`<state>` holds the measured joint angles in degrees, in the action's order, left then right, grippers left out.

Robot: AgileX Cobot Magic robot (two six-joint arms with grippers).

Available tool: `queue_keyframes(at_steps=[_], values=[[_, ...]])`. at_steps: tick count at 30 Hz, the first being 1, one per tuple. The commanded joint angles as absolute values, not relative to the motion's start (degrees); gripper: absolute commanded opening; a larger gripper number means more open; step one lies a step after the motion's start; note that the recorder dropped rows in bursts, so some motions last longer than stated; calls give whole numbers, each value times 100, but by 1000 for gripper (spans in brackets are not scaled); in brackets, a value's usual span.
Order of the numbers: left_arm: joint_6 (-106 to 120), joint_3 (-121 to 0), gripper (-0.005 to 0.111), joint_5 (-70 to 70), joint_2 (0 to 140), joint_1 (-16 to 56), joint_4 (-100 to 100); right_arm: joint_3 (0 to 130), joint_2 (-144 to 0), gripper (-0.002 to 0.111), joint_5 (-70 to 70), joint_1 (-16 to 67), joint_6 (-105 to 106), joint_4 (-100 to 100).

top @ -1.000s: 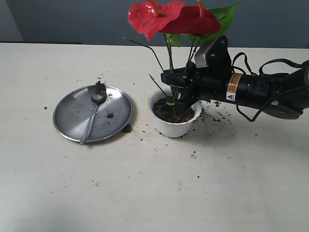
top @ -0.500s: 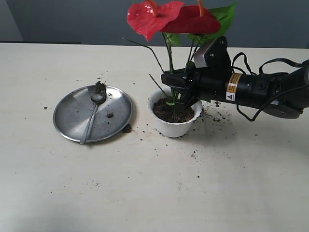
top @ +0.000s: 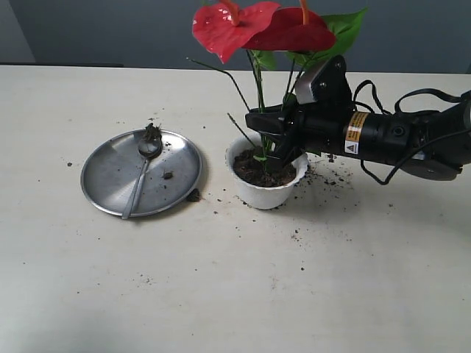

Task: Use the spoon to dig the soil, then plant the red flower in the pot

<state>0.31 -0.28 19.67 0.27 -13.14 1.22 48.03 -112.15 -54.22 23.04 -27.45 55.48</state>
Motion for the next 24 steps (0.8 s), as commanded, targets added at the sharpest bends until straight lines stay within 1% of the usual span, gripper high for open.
queue_keyframes(at_steps=[1,4,6,24], values=[[31,0,0,1916,0,-1297,123,4705,-11359,16,-4735,2274,-2699,6001],[31,0,0,1916,0,-1297,123,4705,-11359,33,-4722,2274,-2699,6040],[31,0,0,1916,0,-1297,123,4705,-11359,38,-4722,2274,-2699,6040],[31,0,0,1916,0,-1297,123,4705,-11359,38,-4898,2274,-2699,5841]])
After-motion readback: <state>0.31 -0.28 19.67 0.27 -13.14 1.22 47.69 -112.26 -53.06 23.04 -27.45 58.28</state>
